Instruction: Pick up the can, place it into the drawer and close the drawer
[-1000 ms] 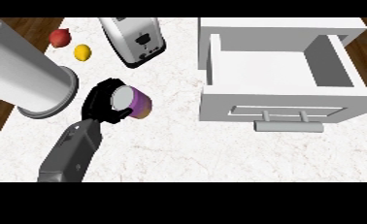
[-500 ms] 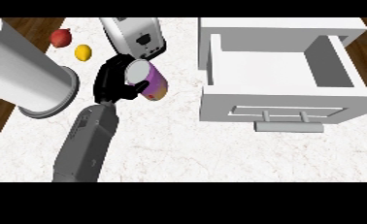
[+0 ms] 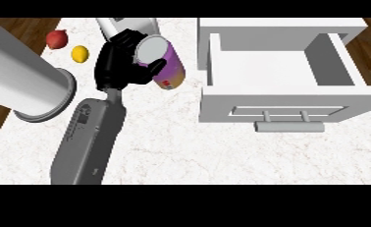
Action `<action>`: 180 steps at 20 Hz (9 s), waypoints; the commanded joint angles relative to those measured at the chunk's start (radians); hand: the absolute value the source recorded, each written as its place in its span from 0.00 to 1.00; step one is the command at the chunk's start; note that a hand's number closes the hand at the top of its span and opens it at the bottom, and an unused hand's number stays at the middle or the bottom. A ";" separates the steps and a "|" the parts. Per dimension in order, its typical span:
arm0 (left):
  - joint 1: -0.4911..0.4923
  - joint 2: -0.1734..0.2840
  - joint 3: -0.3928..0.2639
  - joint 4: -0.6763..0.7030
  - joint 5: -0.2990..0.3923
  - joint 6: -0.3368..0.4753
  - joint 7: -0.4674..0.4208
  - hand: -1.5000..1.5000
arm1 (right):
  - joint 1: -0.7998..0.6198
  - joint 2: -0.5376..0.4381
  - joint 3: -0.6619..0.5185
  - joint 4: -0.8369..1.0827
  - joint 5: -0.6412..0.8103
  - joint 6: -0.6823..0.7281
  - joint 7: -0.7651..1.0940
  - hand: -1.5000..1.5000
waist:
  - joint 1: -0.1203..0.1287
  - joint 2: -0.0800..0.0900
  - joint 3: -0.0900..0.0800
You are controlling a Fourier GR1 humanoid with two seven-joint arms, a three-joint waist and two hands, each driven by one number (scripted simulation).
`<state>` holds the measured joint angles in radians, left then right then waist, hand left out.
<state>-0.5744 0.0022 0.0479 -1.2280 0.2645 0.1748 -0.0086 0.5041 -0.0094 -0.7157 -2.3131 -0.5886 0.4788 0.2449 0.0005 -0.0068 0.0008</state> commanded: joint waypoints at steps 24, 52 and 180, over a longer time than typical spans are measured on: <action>-0.511 -0.002 -0.201 0.231 0.083 0.373 0.145 1.00 | -0.083 -0.033 -0.009 0.030 -0.017 -0.029 0.043 0.00 | -0.026 0.009 0.000; -0.802 -0.002 -0.525 0.688 0.546 0.512 -0.081 1.00 | -0.193 -0.059 0.050 0.019 0.043 -0.067 0.094 0.00 | -0.084 0.025 0.001; -0.504 0.478 -0.625 -0.012 0.524 0.666 0.189 0.00 | -1.776 -0.178 0.142 2.100 1.478 -0.869 -0.623 0.00 | 0.106 0.042 0.006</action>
<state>-1.0807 0.4773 -0.5755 -1.2225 0.7906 0.8497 0.1736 -1.2091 -0.1985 -0.4426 -0.1785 1.0351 -0.4367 -0.3601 0.1007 0.0483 0.0117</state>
